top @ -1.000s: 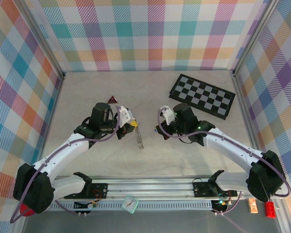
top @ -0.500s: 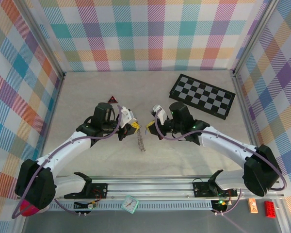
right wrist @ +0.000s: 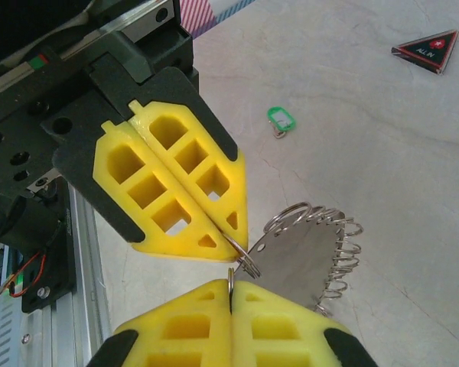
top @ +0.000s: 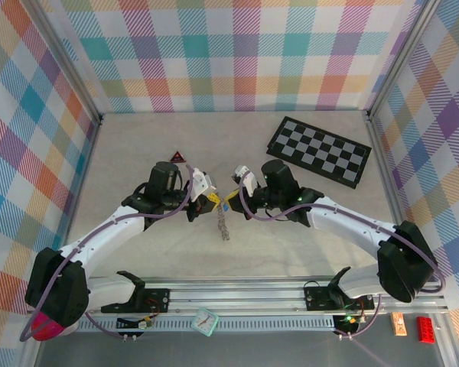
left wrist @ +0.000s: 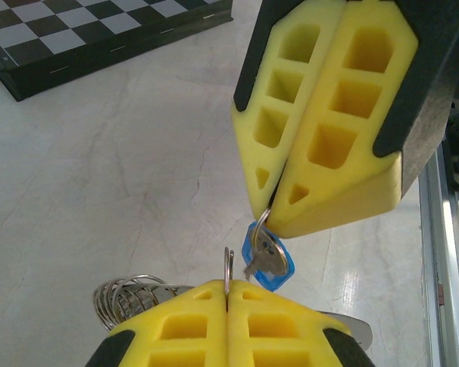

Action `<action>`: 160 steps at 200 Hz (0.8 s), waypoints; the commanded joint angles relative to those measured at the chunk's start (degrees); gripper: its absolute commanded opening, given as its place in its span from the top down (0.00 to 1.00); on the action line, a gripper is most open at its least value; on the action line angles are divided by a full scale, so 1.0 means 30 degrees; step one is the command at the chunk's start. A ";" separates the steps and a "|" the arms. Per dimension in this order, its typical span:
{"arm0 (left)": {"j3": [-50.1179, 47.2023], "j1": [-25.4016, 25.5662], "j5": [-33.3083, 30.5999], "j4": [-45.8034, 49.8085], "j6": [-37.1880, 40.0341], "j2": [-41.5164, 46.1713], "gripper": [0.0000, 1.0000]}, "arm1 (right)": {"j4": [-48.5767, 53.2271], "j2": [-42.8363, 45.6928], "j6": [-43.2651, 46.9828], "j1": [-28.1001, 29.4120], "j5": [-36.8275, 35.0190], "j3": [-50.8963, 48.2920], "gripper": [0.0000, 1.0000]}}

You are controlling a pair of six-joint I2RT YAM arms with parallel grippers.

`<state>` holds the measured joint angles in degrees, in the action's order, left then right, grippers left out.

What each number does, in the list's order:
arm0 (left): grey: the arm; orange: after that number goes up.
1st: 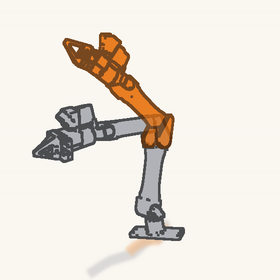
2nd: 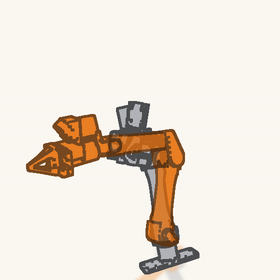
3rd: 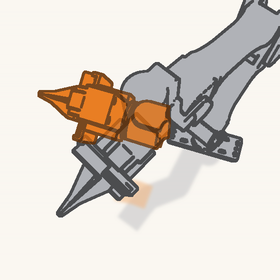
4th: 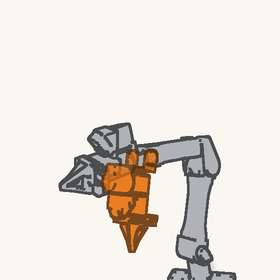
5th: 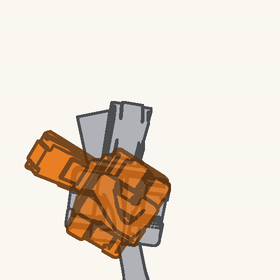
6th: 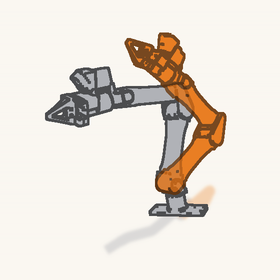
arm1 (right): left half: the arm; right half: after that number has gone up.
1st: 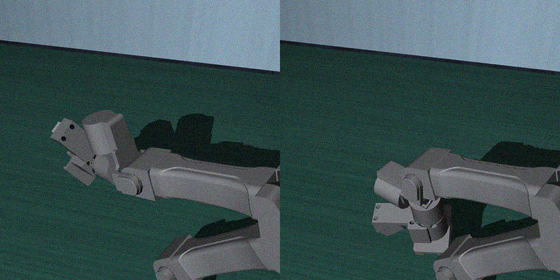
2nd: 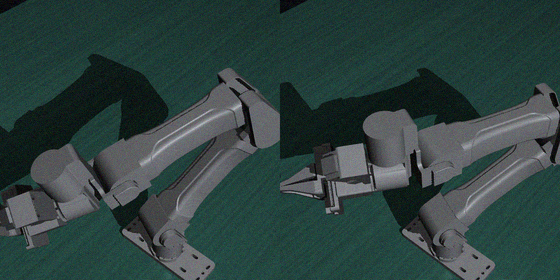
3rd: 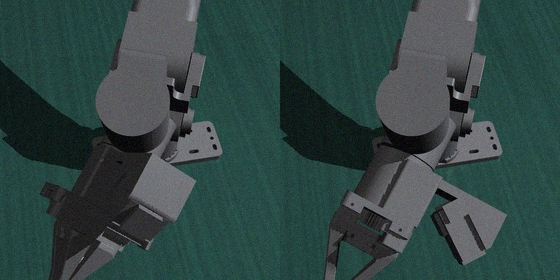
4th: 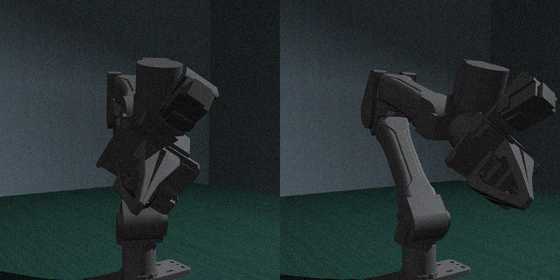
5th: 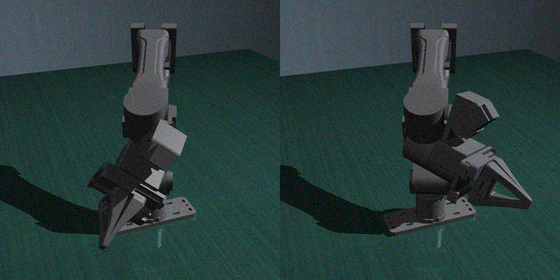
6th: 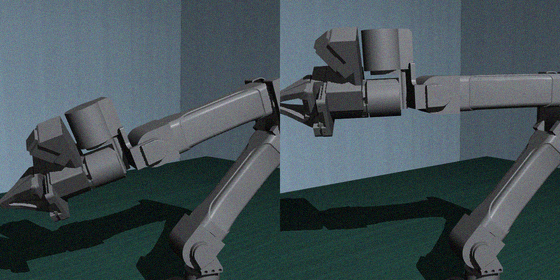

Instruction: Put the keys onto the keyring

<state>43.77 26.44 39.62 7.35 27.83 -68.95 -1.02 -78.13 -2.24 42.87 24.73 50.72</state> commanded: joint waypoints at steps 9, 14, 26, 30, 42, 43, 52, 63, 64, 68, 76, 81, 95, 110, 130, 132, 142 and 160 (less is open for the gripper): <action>0.0725 -0.0023 0.0711 -0.0489 -0.0167 -0.0048 1.00 | -0.0921 -0.0293 -0.0161 0.0217 0.0453 0.0790 1.00; 0.0733 -0.0030 0.0696 -0.0489 -0.0169 -0.0049 1.00 | -0.0966 -0.0321 -0.0183 0.0235 0.0457 0.0793 1.00; 0.0732 -0.0023 0.0711 -0.0489 -0.0167 -0.0045 1.00 | -0.1081 -0.0368 -0.0300 0.0255 0.0343 0.0797 1.00; 0.0733 -0.0023 0.0711 -0.0489 -0.0183 -0.0030 1.00 | -0.1096 -0.0379 -0.0357 0.0269 0.0291 0.0789 1.00; 0.0731 -0.0023 0.0696 -0.0488 -0.0144 -0.0033 1.00 | -0.1076 -0.0455 -0.0559 0.0270 -0.0122 0.0842 1.00; 0.0732 -0.0023 0.0689 -0.0488 -0.0141 -0.0039 1.00 | -0.1072 -0.0463 -0.0580 0.0270 -0.0169 0.0845 1.00; 0.0718 -0.0025 0.0711 -0.0488 -0.0138 -0.0036 1.00 | -0.0890 -0.0550 -0.0708 0.0270 -0.0544 0.0956 1.00; 0.0733 -0.0023 0.0688 -0.0489 -0.0138 0.0005 1.00 | -0.0624 -0.0682 -0.0884 0.0268 -0.0947 0.1139 1.00; 0.0733 -0.0023 0.0699 -0.0489 -0.0138 -0.0005 1.00 | -0.0582 -0.0694 -0.0889 0.0269 -0.0977 0.1140 1.00; 0.0733 -0.0023 0.0710 -0.0489 -0.0152 0.0013 1.00 | -0.0534 -0.0727 -0.0943 0.0273 -0.1095 0.1166 1.00; 0.0731 -0.0024 0.0682 -0.0489 -0.0117 -0.0004 1.00 | -0.0417 -0.0778 -0.1060 0.0269 -0.1368 0.1234 1.00; 0.0718 -0.0039 0.0681 -0.0465 -0.0125 0.0013 1.00 | -0.0330 -0.0808 -0.1132 0.0255 -0.1543 0.1279 1.00; 0.0689 -0.0023 0.0621 -0.0461 -0.0035 0.0084 1.00 | 0.0068 -0.0877 -0.1343 0.0268 -0.2076 0.1400 1.00; 0.0634 -0.0023 0.0543 -0.0483 0.0059 0.0123 1.00 | 0.0436 -0.0933 -0.1642 0.0269 -0.2452 0.1554 1.00; 0.0517 -0.0024 0.0287 -0.0674 0.0212 0.0330 1.00 | 0.0910 -0.1041 -0.2014 0.0270 -0.2646 0.1681 1.00; 0.0503 -0.0023 0.0261 -0.0718 0.0214 0.0349 1.00 | 0.0965 -0.1038 -0.2046 0.0270 -0.2647 0.1693 1.00; 0.0347 -0.0023 0.0198 -0.0958 0.0243 0.0498 1.00 | 0.1136 -0.1137 -0.2246 0.0270 -0.2677 0.1726 1.00; 0.0093 0.0002 0.0126 -0.1345 0.0258 0.0718 1.00 | 0.1323 -0.1319 -0.2660 0.0266 -0.2591 0.1759 1.00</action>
<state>43.81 26.41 37.95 6.92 27.88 -68.93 1.34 -80.75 -7.73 43.75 18.87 54.26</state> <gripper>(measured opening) 0.046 0.048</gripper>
